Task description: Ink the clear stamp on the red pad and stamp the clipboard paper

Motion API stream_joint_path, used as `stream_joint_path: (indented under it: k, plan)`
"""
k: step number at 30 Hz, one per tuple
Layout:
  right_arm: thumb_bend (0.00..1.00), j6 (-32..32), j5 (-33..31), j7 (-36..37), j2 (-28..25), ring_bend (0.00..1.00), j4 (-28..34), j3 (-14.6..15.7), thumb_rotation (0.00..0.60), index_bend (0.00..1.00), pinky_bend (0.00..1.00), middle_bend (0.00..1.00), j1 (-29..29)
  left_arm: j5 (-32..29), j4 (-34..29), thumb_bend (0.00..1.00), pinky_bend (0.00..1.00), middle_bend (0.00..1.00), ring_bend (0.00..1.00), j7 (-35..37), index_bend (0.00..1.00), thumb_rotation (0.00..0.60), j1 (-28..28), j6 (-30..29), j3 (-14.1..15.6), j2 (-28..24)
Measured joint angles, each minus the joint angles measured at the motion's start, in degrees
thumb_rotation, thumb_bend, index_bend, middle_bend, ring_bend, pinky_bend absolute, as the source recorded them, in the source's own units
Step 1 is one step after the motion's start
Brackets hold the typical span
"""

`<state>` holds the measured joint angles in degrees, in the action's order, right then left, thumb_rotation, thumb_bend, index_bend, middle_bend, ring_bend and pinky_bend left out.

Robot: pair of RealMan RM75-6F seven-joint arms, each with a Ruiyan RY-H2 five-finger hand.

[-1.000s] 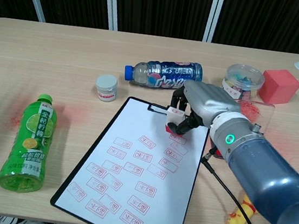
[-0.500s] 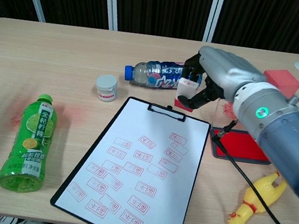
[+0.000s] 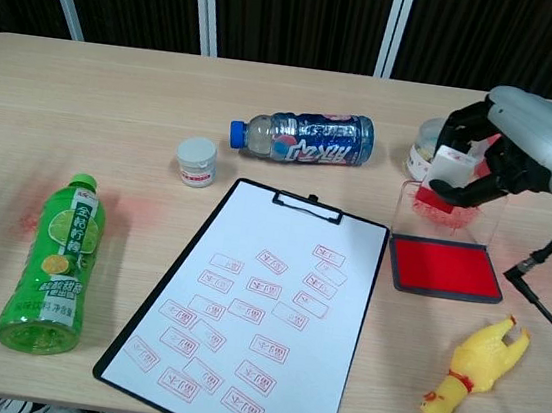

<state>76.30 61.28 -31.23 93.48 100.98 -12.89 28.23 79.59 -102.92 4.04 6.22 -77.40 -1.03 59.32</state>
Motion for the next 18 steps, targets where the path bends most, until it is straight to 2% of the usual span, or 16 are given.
stream_joint_path:
  k: [8, 14, 18]
  plan:
    - [0.59, -0.3, -0.3, 7.9, -2.7, 0.85, -4.1, 1.4, 0.6, 0.97, 0.84, 0.82, -3.5, 0.6, 0.2, 0.01, 0.0, 0.0, 0.0, -0.4, 0.0, 0.6, -0.3, -0.8, 0.1, 0.2]
    - [0.57, -2.2, -2.6, 14.1, -2.0, 0.84, -10.1, 1.0, 0.6, 0.97, 0.84, 0.8, -4.9, 1.1, 0.4, 0.01, 0.0, 0.0, 0.0, -1.2, 0.0, 0.6, -0.6, -1.5, 0.3, 0.7]
    - [0.52, -3.2, -3.2, 15.6, -1.1, 0.83, -13.8, 0.7, 0.6, 0.97, 0.83, 0.79, -5.2, 0.9, 0.4, 0.01, 0.0, 0.0, 0.0, -2.1, 0.0, 0.6, -0.7, -1.5, 0.2, 0.9]
